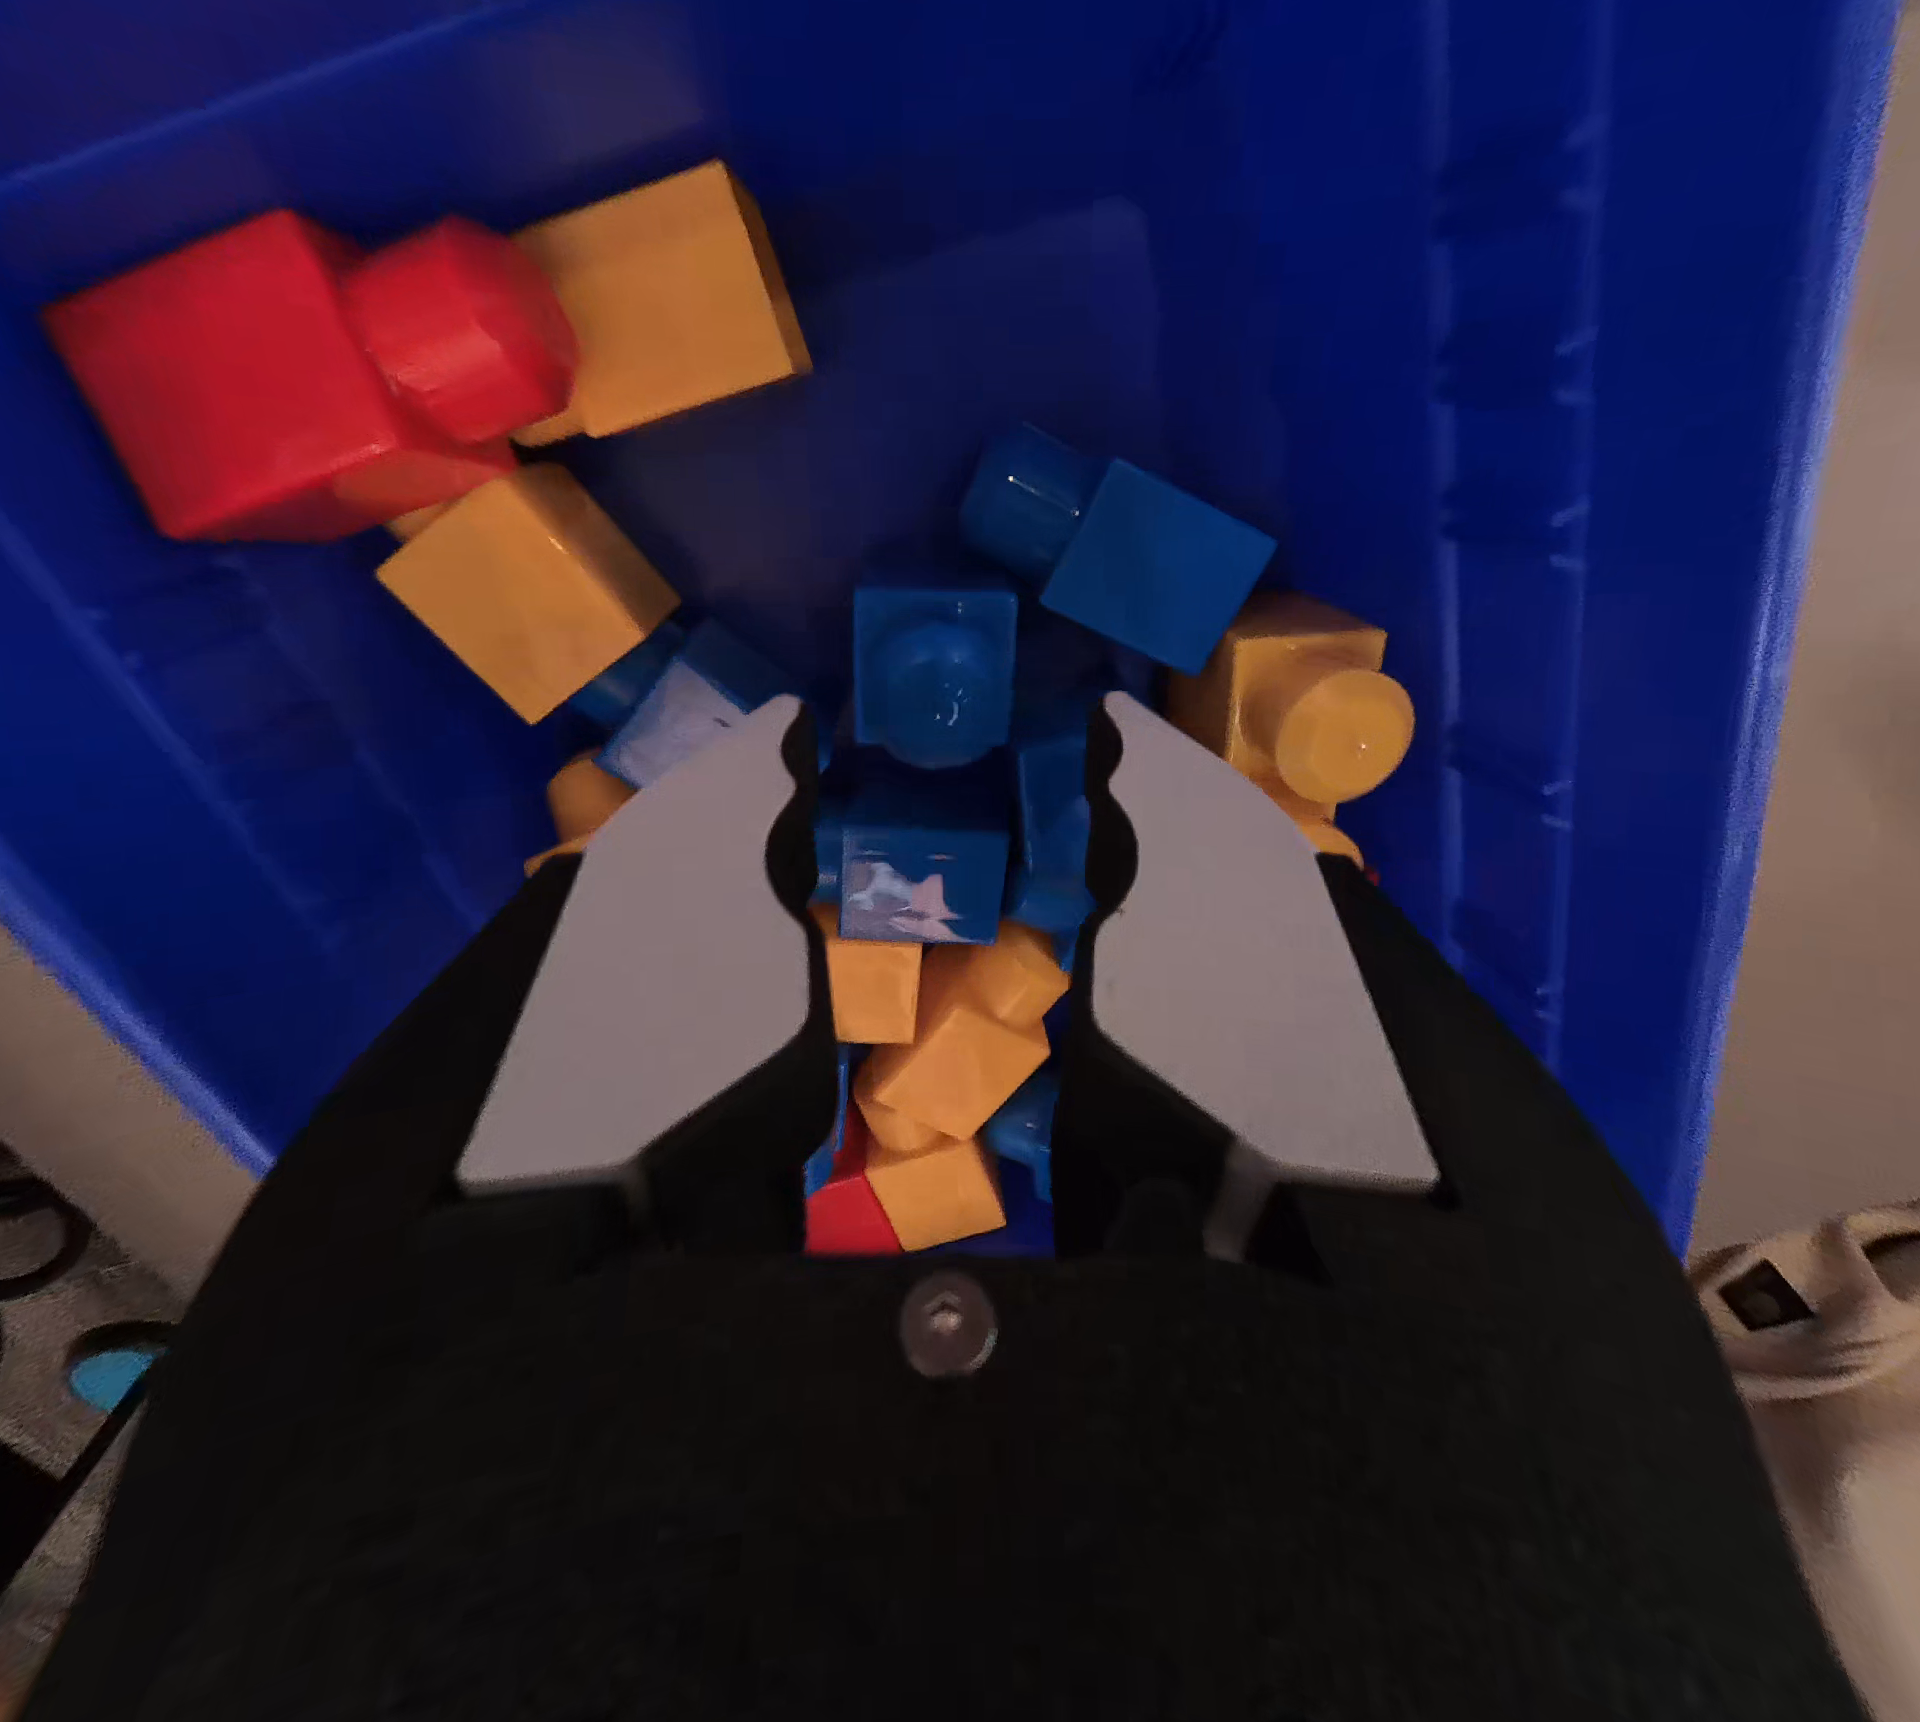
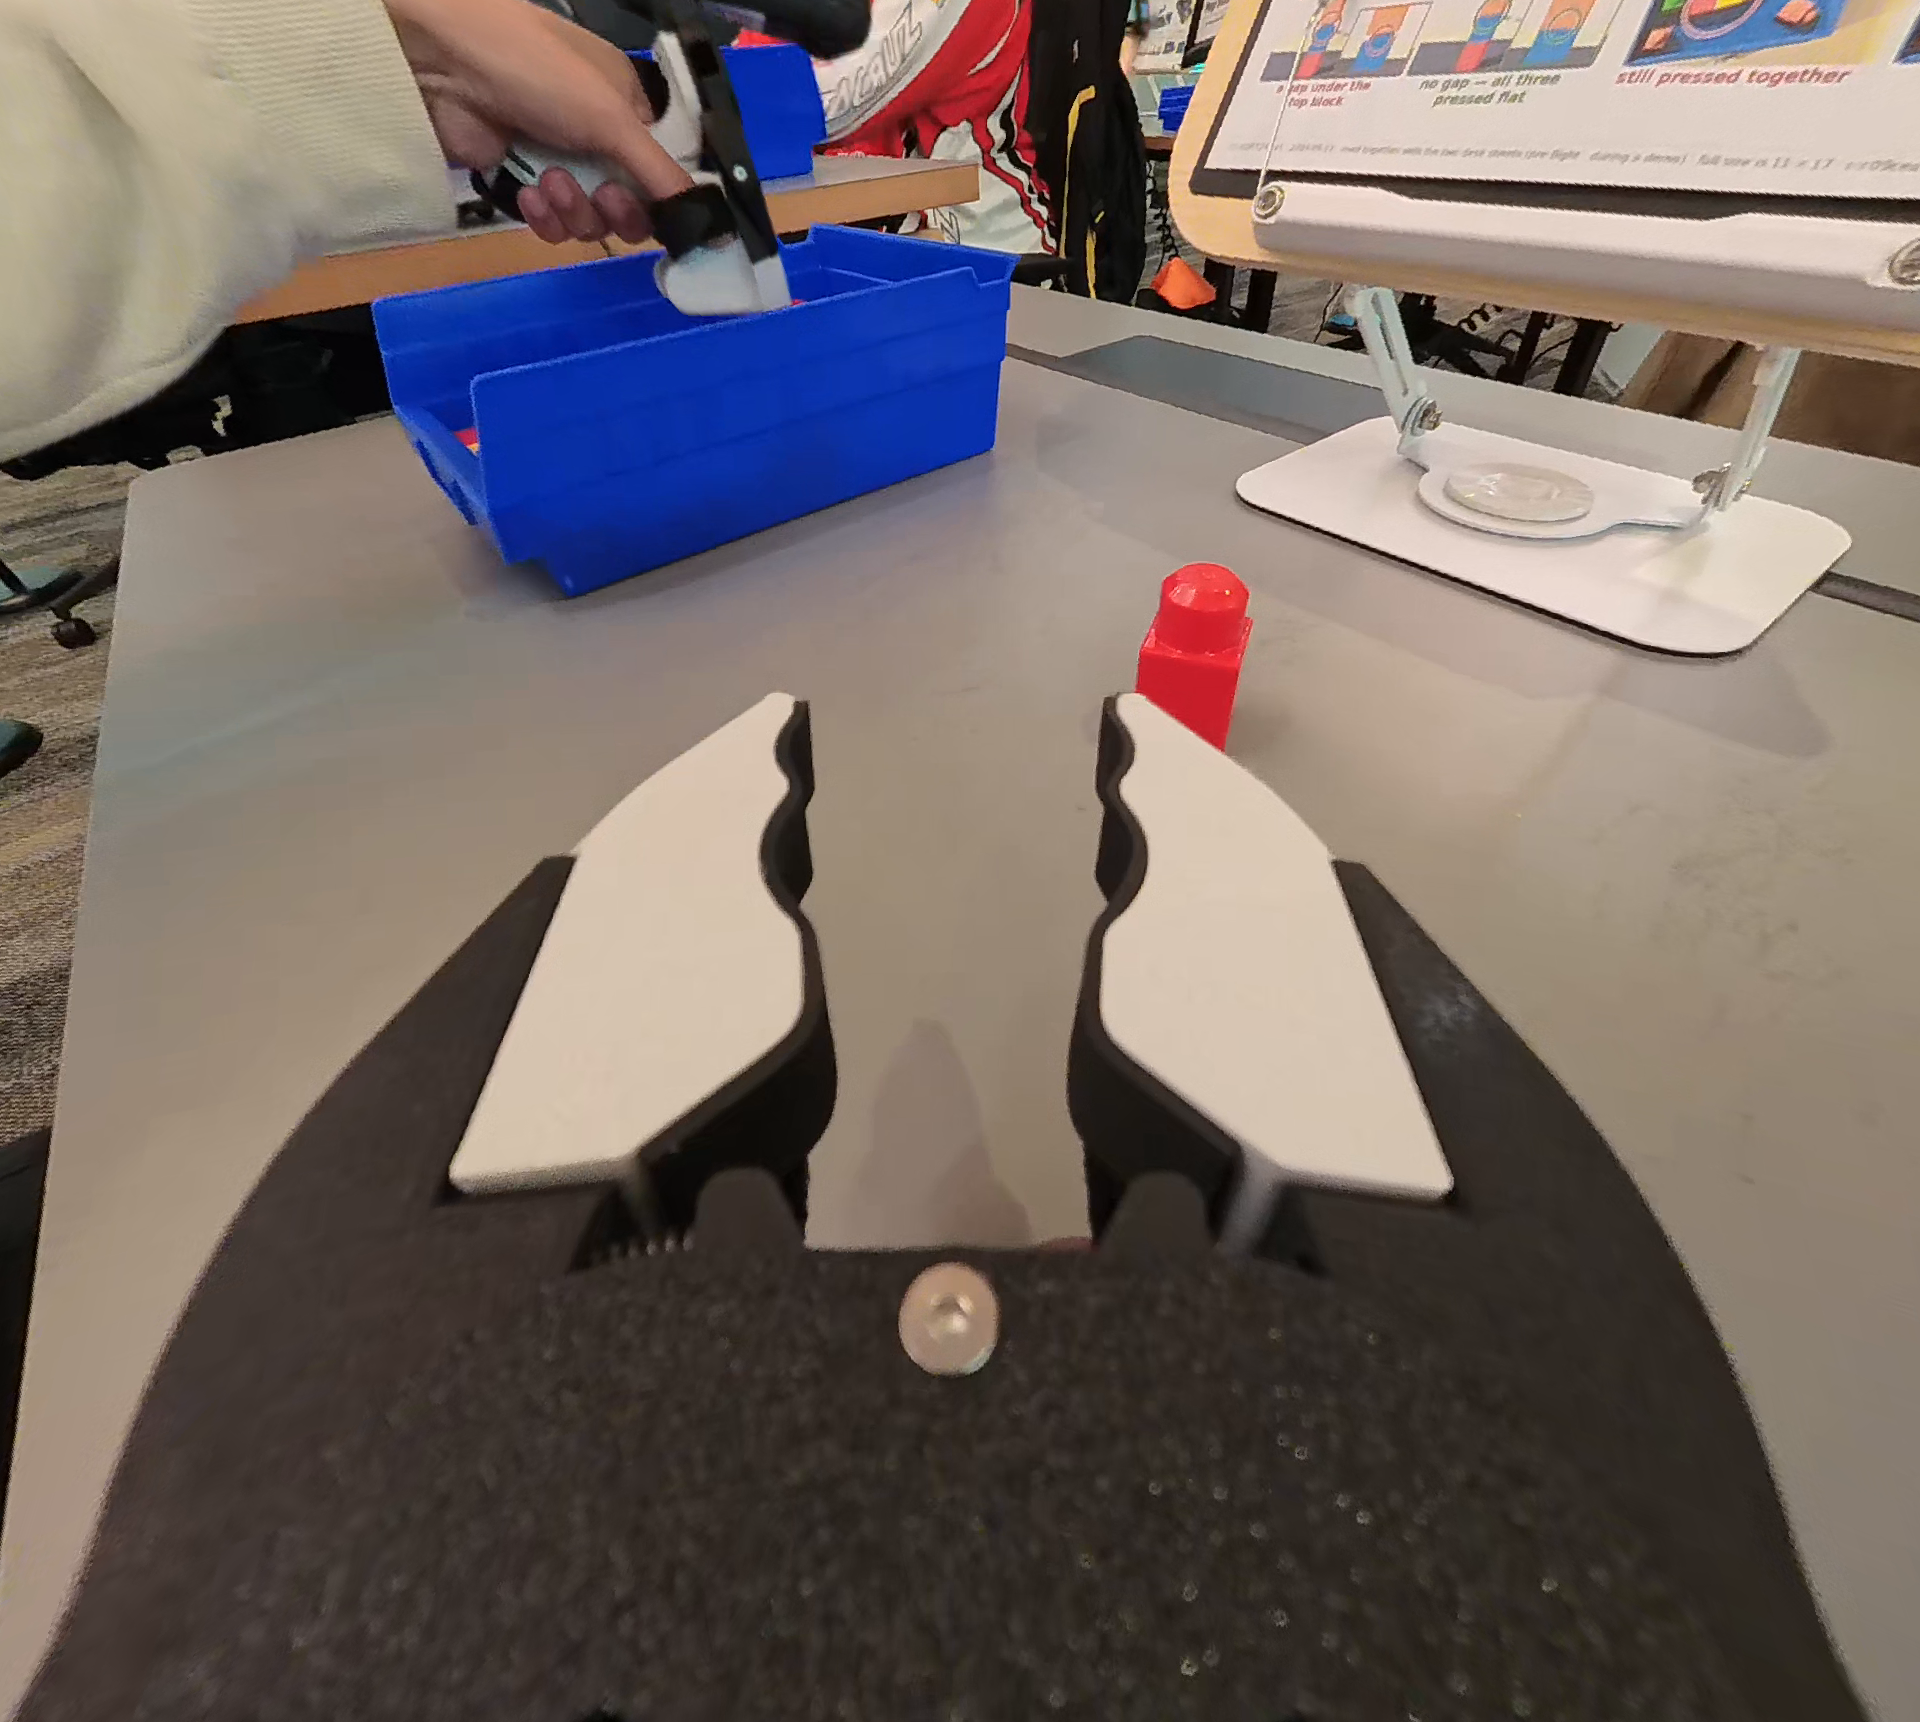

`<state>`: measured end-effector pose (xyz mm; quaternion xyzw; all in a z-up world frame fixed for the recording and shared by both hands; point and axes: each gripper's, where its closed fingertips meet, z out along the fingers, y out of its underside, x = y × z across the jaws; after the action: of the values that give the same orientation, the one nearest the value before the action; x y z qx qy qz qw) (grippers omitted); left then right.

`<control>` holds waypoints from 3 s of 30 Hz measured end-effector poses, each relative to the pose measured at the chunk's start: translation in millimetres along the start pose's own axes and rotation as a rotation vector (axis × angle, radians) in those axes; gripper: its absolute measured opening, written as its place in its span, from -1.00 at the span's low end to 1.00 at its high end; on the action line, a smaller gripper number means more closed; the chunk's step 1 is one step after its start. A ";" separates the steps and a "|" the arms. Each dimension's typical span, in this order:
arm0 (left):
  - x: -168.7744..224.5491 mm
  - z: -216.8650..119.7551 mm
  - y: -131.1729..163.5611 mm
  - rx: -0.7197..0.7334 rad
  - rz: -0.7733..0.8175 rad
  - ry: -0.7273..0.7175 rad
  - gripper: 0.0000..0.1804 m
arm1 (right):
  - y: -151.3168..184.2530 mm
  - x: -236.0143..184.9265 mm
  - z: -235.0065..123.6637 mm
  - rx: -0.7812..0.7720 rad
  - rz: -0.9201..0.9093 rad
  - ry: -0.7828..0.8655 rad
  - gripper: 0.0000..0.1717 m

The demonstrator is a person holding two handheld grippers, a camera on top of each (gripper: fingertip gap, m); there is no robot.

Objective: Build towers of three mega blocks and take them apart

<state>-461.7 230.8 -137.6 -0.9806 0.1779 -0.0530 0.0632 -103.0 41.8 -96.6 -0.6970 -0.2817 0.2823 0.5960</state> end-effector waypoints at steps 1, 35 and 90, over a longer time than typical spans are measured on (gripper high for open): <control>0.7 4.3 0.3 -0.012 -0.001 0.011 -0.46 | 0.3 -0.7 0.6 -0.003 -0.003 -0.002 -0.39; 253.8 -85.3 -11.4 0.064 0.639 -0.048 -0.59 | -3.7 -1.4 -4.2 0.023 -0.025 0.003 -0.43; 26.9 -49.7 117.3 0.062 0.416 -0.166 -0.36 | 4.1 -9.0 1.2 -0.020 -0.021 -0.041 -0.47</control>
<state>-483.1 107.1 -103.2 -0.9214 0.3689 0.0364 0.1171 -109.8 35.6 -100.3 -0.6940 -0.3041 0.2872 0.5861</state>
